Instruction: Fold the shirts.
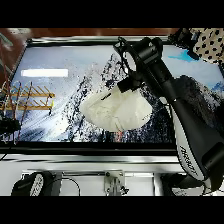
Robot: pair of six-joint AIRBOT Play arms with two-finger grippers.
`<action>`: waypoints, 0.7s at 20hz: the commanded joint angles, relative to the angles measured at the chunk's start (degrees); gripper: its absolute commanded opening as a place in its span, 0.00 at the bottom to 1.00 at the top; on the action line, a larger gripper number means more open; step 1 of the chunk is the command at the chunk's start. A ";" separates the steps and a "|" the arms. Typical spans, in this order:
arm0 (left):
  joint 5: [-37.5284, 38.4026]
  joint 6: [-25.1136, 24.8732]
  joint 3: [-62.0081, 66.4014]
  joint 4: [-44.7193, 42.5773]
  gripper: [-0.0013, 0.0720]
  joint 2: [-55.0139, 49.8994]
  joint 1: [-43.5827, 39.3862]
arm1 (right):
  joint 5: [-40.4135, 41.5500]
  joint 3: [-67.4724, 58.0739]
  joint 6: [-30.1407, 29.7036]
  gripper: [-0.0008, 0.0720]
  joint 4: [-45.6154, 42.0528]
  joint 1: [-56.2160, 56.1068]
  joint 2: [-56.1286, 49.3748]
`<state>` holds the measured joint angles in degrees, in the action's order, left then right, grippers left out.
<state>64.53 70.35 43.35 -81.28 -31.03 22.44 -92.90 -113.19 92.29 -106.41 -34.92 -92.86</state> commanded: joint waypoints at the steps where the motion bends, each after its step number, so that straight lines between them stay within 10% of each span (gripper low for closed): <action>1: 7.52 -2.91 3.72 7.06 0.10 1.68 -4.31 | 1.62 -0.09 -0.04 0.11 -8.28 0.22 2.36; 7: 21.51 -8.09 5.49 13.79 0.10 0.02 -20.55 | 1.22 -0.07 4.68 0.11 -9.75 7.74 5.57; 14: 29.07 1.16 5.49 13.77 0.10 -1.33 -41.38 | 0.90 -0.07 6.67 0.11 -6.21 12.72 5.53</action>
<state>88.58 67.68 48.75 -67.94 -32.03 -10.41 -92.29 -113.21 97.93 -113.71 -23.51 -87.46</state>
